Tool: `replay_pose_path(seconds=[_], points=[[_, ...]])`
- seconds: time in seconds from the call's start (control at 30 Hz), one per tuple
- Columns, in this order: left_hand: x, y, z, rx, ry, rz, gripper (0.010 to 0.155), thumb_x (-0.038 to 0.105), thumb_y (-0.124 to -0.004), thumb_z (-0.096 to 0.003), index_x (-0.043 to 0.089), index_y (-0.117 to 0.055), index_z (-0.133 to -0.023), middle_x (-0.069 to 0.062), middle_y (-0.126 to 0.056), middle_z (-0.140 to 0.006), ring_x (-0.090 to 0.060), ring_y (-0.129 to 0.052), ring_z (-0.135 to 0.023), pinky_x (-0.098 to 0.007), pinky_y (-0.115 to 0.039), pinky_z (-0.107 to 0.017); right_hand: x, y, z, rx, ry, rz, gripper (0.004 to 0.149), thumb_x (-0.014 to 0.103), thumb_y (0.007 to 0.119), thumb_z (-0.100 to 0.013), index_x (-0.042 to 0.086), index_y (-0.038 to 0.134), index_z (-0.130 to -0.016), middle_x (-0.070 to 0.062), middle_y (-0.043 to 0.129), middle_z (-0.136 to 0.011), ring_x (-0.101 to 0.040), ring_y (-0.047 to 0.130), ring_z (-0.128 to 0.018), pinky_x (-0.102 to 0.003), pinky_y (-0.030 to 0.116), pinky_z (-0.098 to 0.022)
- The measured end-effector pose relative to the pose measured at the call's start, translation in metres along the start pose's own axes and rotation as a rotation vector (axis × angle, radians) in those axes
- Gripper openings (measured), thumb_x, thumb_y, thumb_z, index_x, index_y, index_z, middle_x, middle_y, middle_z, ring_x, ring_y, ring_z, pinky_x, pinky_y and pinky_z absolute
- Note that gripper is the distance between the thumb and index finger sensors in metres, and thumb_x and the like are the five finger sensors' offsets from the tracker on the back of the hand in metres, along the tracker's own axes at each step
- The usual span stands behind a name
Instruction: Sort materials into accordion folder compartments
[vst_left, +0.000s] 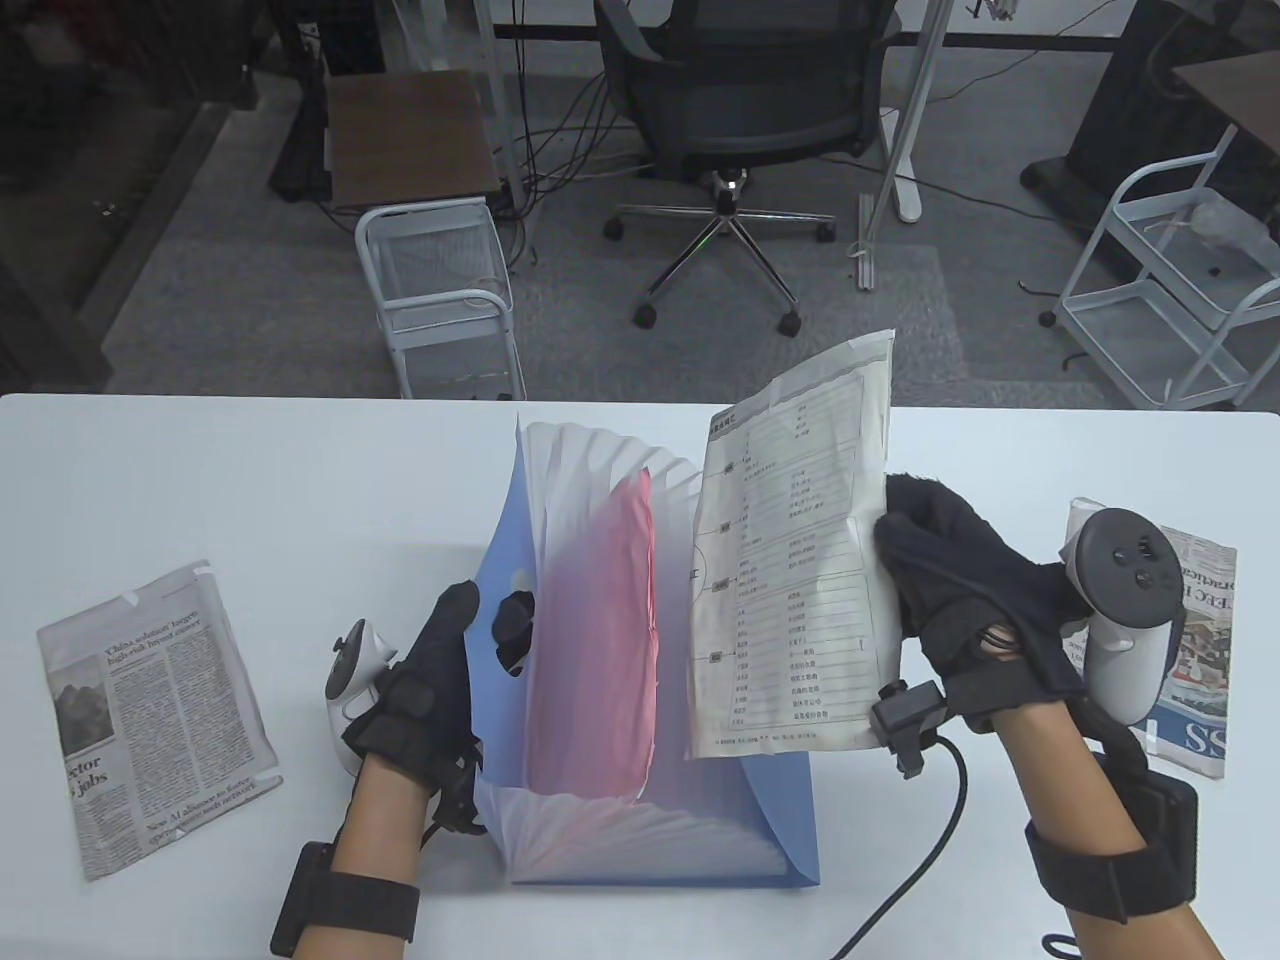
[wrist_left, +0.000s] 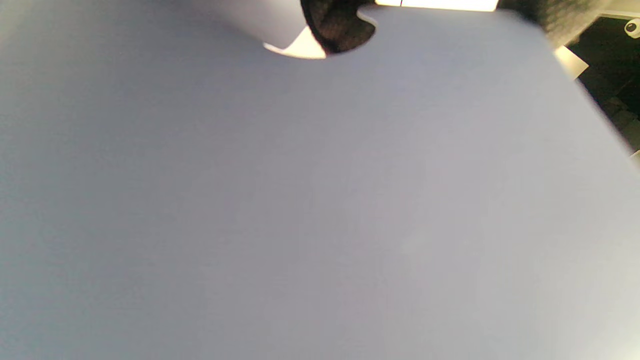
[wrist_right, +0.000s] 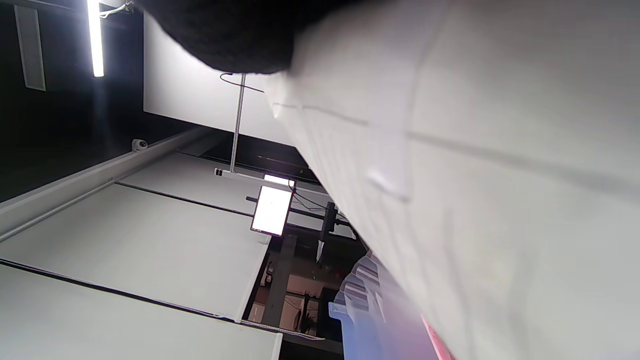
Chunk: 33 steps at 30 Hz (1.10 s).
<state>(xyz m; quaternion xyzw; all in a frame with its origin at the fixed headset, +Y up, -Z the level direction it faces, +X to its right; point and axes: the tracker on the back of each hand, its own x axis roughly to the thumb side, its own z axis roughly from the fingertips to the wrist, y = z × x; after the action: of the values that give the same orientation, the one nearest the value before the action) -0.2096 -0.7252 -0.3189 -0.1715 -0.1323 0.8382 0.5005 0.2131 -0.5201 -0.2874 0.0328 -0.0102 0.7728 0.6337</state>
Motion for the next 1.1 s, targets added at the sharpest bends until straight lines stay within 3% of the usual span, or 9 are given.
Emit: replay_pose_path(seconds=[0.77, 1.1], points=[[-0.001, 0.002, 0.001, 0.007, -0.002, -0.005, 0.068, 0.073, -0.058, -0.0659, 0.013, -0.065, -0.098, -0.036, 0.003, -0.118, -0.065, 0.004, -0.098, -0.074, -0.019, -0.061, -0.012, 0.015, 0.001, 0.1, 0.057, -0.015, 0.042, 0.024, 0.077, -0.059, 0.009, 0.066, -0.097, -0.015, 0.095, -0.078, -0.034, 0.112, -0.038, -0.03, 0.1, -0.017], [-0.001, 0.002, 0.0, 0.005, 0.0, -0.011, 0.068, 0.072, -0.058, -0.066, 0.013, -0.066, -0.098, -0.036, 0.003, -0.118, -0.065, 0.004, -0.098, -0.074, -0.019, -0.061, -0.02, 0.026, -0.006, 0.124, 0.1, 0.057, 0.047, 0.025, 0.078, -0.059, 0.006, 0.063, -0.1, -0.015, 0.095, -0.079, -0.035, 0.112, -0.039, -0.031, 0.1, -0.018]])
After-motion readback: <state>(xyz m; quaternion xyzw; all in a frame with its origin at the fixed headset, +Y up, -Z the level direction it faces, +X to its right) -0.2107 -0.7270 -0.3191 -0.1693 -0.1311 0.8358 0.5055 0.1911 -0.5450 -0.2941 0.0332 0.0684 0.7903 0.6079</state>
